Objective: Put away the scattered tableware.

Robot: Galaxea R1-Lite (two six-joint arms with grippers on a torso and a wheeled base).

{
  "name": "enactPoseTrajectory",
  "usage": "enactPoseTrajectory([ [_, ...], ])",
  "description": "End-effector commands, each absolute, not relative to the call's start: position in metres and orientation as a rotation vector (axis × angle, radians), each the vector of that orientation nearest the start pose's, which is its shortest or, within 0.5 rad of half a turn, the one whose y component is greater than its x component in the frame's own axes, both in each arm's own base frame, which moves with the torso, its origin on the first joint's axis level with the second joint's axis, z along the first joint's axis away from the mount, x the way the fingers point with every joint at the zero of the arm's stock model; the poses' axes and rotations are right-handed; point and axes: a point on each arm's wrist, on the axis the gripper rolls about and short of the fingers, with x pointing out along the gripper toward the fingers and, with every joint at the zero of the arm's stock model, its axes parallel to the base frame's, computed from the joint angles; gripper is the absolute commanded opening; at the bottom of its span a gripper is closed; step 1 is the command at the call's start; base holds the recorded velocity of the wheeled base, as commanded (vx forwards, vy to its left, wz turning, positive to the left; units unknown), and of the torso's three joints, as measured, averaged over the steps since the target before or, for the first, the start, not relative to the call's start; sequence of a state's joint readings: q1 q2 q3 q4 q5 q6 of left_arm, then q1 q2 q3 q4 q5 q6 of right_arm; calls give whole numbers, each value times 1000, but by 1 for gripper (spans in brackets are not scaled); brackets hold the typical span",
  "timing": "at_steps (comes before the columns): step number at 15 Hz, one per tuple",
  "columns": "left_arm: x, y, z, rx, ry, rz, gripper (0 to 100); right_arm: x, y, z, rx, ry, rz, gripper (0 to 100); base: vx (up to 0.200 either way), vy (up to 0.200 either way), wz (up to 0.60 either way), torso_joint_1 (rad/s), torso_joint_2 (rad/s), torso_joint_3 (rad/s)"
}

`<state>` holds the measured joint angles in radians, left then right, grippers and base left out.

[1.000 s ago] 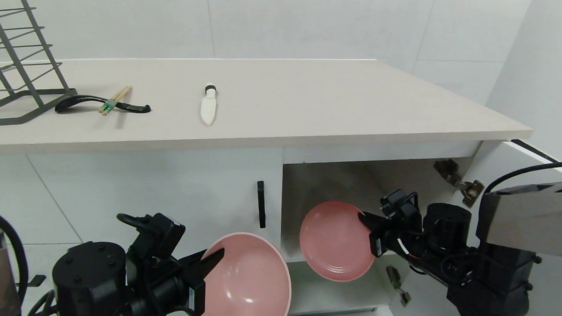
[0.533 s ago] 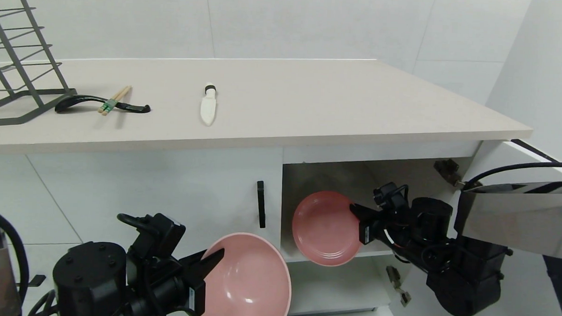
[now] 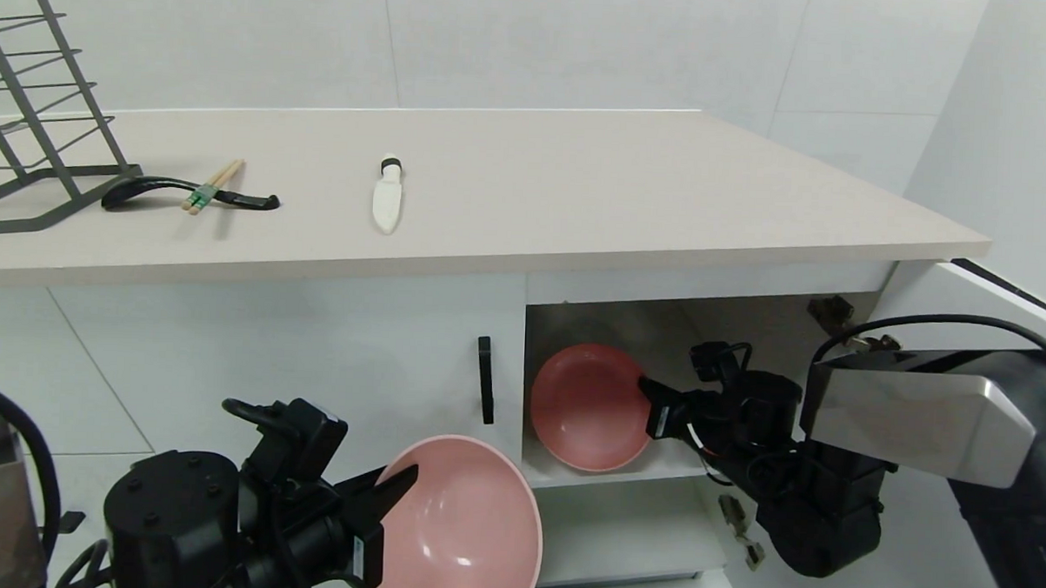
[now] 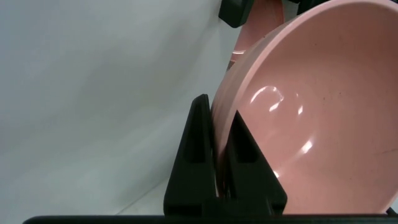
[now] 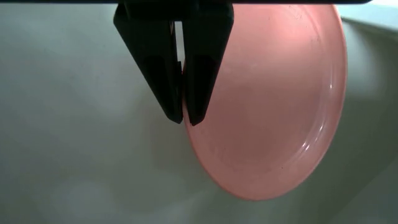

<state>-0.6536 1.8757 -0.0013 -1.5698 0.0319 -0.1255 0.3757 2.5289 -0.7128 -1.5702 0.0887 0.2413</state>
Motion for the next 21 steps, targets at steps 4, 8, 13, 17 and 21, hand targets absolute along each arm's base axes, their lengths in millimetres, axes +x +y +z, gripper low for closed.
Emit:
enactPoseTrajectory([
  [4,166,-126,64,-13,340,-597,0,357,141,-63,271,324,331,0,0,0,0,0,0,0],
  [8,166,-126,63,-12,343,-597,0,359,143,-70,280,328,324,0,0,0,0,0,0,0],
  [13,166,-127,62,-8,349,-596,0,366,144,-76,282,314,316,0,0,0,0,0,0,0],
  [17,166,-127,62,-8,347,-597,0,374,145,-83,272,289,275,100,0,0,0,0,0,0],
  [21,165,-126,66,-14,331,-598,0,377,139,-57,188,225,278,100,0,0,0,0,0,0],
])
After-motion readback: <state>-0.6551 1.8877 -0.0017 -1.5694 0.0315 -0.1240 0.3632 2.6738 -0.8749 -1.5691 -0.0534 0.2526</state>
